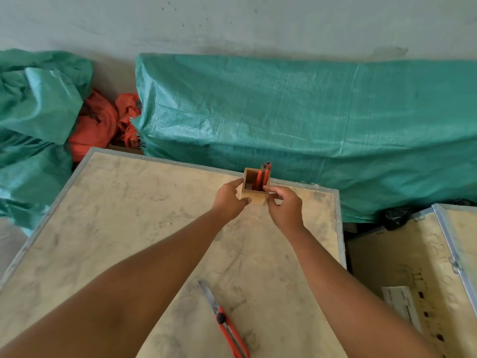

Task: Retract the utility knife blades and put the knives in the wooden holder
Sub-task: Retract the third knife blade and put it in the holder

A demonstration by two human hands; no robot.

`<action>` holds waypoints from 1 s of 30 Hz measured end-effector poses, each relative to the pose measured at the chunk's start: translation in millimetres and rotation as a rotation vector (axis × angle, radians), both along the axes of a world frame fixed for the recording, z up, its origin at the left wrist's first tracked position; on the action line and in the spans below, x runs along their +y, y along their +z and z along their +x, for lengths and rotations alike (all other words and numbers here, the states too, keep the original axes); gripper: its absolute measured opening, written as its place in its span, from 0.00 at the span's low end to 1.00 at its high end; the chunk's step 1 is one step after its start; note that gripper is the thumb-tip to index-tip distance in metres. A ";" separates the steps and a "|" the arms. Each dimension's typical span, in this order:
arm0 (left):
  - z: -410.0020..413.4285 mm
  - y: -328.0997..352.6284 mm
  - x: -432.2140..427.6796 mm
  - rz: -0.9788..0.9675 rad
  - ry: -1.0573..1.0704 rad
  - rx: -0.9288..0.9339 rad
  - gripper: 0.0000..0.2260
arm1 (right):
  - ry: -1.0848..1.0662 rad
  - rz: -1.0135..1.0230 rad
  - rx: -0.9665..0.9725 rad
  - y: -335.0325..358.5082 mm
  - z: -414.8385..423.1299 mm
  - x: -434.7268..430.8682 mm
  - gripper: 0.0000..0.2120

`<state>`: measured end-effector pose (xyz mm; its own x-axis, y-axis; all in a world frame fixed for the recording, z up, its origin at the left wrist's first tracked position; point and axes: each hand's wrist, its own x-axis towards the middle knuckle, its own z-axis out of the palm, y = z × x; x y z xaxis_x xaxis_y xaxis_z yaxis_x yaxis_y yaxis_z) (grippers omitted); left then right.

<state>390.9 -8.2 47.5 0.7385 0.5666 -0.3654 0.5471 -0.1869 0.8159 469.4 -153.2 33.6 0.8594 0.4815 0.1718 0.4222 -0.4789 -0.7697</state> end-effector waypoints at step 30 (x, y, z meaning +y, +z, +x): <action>-279.3 -87.0 -200.8 -0.224 0.278 0.108 0.20 | 0.628 -0.638 0.382 -65.4 -210.4 -75.1 0.16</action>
